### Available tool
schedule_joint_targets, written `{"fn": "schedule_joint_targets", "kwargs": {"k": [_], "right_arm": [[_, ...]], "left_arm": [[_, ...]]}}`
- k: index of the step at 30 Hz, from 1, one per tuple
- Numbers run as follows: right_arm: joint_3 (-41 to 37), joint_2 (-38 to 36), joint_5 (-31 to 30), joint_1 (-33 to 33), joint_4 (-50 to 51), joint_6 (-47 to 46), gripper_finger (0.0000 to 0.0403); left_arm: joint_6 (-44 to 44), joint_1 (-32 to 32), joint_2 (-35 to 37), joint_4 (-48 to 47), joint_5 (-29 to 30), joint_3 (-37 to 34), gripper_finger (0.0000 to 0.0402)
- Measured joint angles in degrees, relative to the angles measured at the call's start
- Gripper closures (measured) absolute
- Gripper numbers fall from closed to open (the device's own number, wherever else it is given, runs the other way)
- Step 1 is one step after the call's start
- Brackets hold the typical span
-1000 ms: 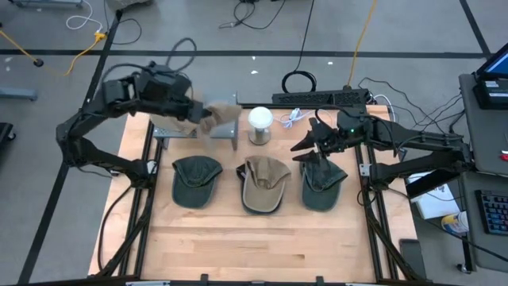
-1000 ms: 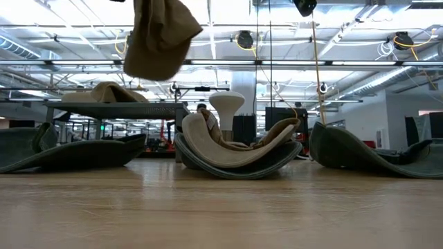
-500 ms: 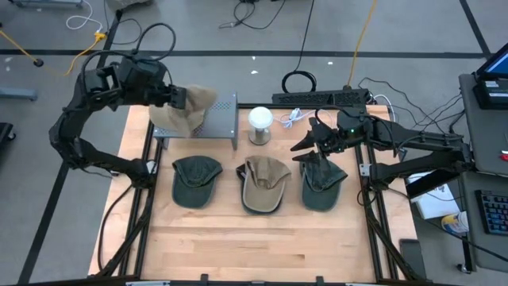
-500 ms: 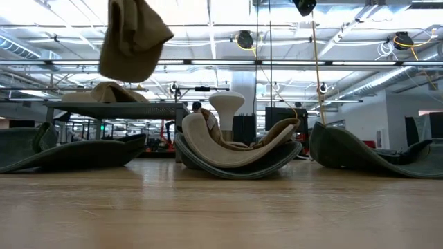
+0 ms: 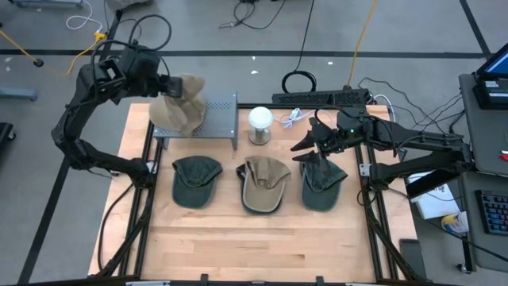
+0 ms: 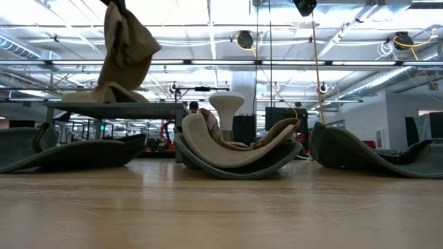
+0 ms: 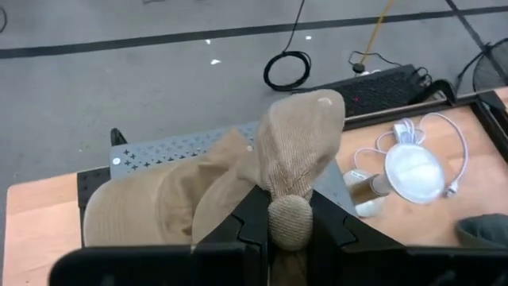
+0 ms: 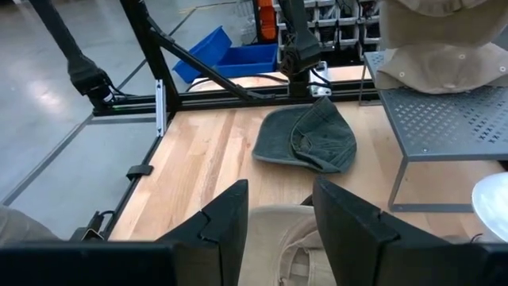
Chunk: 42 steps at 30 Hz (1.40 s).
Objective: Pick & Place hat
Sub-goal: Stack the right brown cap on the brown cap on the shelf
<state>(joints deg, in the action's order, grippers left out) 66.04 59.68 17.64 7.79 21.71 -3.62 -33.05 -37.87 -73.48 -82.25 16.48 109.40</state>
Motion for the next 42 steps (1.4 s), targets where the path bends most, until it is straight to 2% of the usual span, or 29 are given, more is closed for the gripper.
{"fn": "schedule_joint_targets", "kwargs": {"k": [10, 28, 35, 42], "right_arm": [[0.0, 0.02, -4.31, -0.02, 0.02, 0.24, 0.0264], [-0.04, 0.02, -4.29, -0.02, 0.0, 1.94, 0.0264], [-0.04, 0.02, -4.31, -0.02, 0.0, 2.31, 0.0264], [-0.04, 0.02, -4.31, -0.02, 0.0, 2.37, 0.0264]], "left_arm": [[1.91, -4.29, 3.44, 4.63, -3.08, -0.02, 0.0359], [3.3, -9.58, 4.19, -2.55, 10.02, -0.02, 0.0359], [2.45, -9.37, 0.0, -7.19, 11.79, -0.02, 0.0359], [1.42, -9.25, -5.93, -7.46, 12.12, -0.07, 0.0359]]}}
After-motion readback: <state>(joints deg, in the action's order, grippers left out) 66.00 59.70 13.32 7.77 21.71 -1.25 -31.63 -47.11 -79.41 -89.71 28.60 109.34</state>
